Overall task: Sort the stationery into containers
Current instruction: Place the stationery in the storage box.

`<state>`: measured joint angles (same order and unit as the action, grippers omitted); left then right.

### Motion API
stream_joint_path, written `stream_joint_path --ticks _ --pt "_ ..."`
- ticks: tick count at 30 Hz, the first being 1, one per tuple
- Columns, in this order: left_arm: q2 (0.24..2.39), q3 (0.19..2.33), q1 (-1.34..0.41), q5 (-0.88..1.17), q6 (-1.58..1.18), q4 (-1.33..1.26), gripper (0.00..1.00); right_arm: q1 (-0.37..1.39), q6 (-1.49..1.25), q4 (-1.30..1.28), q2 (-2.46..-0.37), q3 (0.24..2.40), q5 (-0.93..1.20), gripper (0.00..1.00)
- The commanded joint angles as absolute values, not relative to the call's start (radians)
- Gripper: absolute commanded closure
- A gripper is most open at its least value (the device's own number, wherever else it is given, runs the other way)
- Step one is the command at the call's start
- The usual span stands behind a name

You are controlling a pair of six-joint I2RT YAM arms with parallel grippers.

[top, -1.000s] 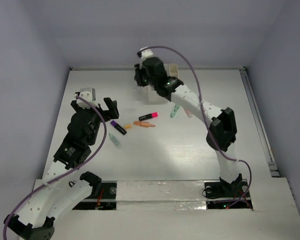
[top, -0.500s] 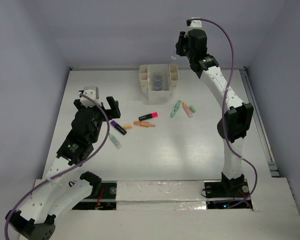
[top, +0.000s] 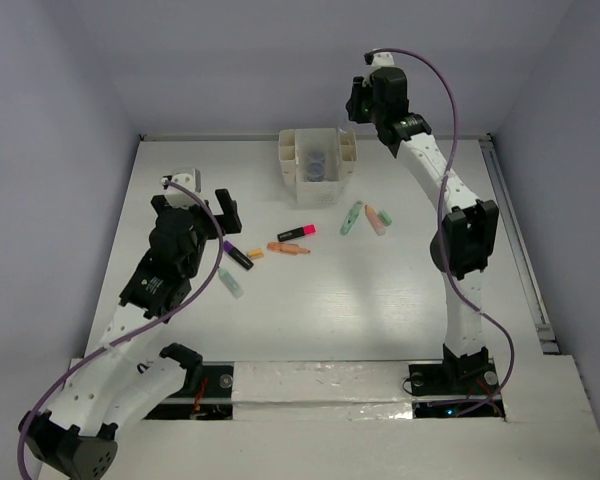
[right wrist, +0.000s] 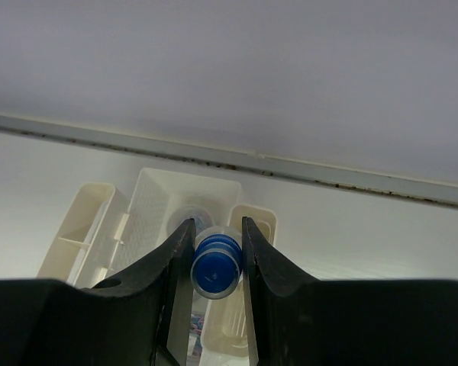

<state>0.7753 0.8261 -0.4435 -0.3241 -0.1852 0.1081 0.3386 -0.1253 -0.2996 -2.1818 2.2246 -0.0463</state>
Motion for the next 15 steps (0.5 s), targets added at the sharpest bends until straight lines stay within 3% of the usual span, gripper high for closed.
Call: stream_joint_path --ticks 1,15 --pt "0.781 0.825 -0.431 -0.313 -0.193 0.060 0.01 0.325 -0.104 -0.245 -2.189 2.230 -0.031 0.89" --pt "0.831 0.825 -0.390 -0.285 -0.218 0.055 0.01 0.304 -0.106 -0.255 -2.249 2.244 -0.006 0.87"
